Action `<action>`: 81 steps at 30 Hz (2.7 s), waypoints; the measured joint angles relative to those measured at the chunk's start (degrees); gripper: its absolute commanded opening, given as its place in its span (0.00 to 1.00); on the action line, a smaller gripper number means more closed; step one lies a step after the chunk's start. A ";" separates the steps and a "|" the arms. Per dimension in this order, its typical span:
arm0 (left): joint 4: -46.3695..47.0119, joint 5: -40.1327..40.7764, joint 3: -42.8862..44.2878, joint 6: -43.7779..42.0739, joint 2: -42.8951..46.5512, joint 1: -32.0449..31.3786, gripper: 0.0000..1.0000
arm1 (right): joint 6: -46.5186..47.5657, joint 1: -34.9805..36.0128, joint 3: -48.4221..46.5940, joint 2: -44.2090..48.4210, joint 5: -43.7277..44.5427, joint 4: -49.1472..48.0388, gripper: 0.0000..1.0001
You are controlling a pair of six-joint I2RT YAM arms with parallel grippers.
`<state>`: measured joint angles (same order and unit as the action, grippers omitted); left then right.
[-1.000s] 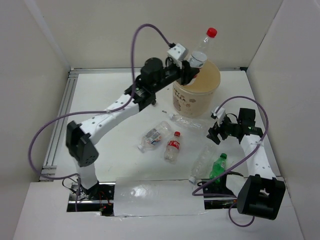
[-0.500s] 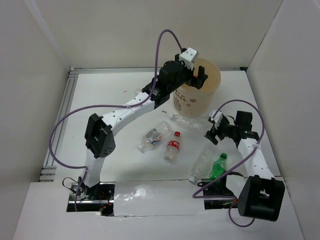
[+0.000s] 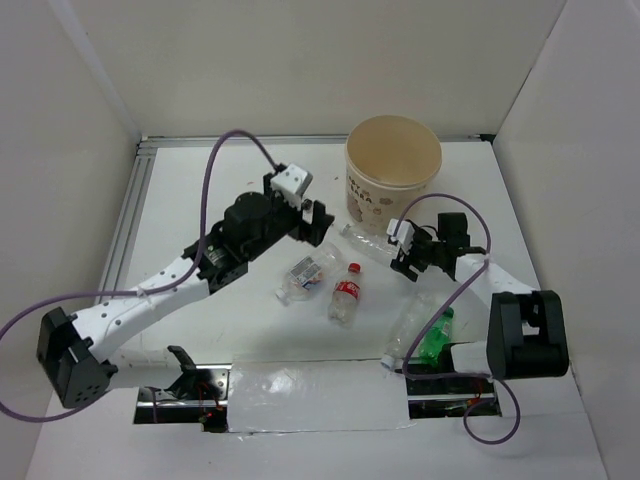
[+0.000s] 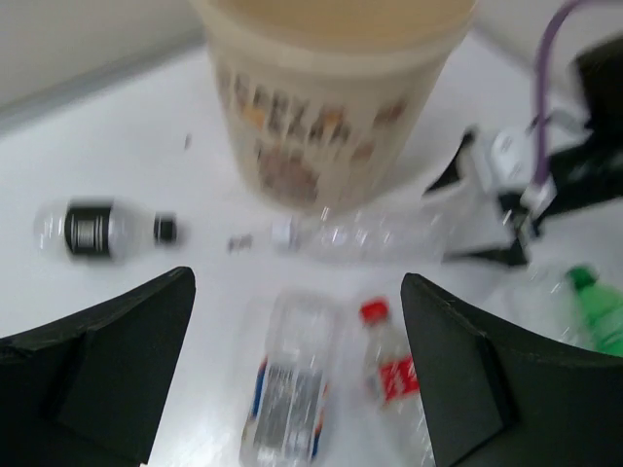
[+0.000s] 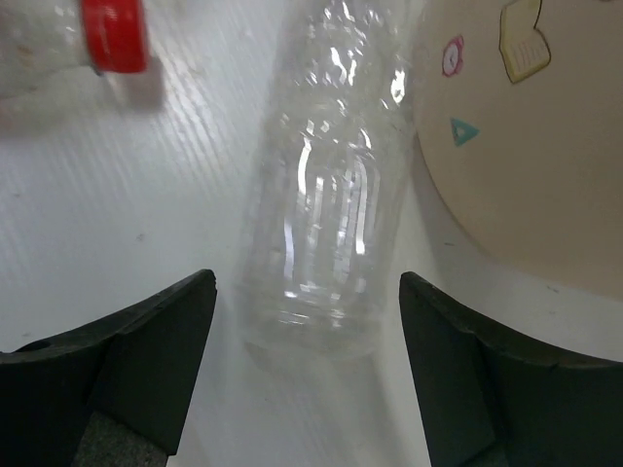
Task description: Put the plastic bottles in the bin
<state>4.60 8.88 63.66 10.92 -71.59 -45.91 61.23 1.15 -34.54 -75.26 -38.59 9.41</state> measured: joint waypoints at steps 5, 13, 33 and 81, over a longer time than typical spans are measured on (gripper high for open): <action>-4.07 3.56 -16.76 2.93 7.58 0.00 1.00 | 0.37 0.57 0.07 -3.69 4.92 -3.10 0.73; -5.81 5.03 -26.62 7.10 10.05 0.00 1.00 | 2.86 1.57 0.24 -3.89 6.10 -3.65 0.22; -2.67 -0.57 -29.03 5.53 9.62 -0.42 1.00 | -3.15 1.73 -15.13 27.56 -12.70 20.65 0.11; 3.06 -6.60 -12.15 -9.01 -22.29 2.05 0.75 | -6.25 0.17 -44.52 5.86 11.65 24.70 0.95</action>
<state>7.66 2.28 51.51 1.91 -93.89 -43.86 54.98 1.32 -79.07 -69.41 -26.94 34.11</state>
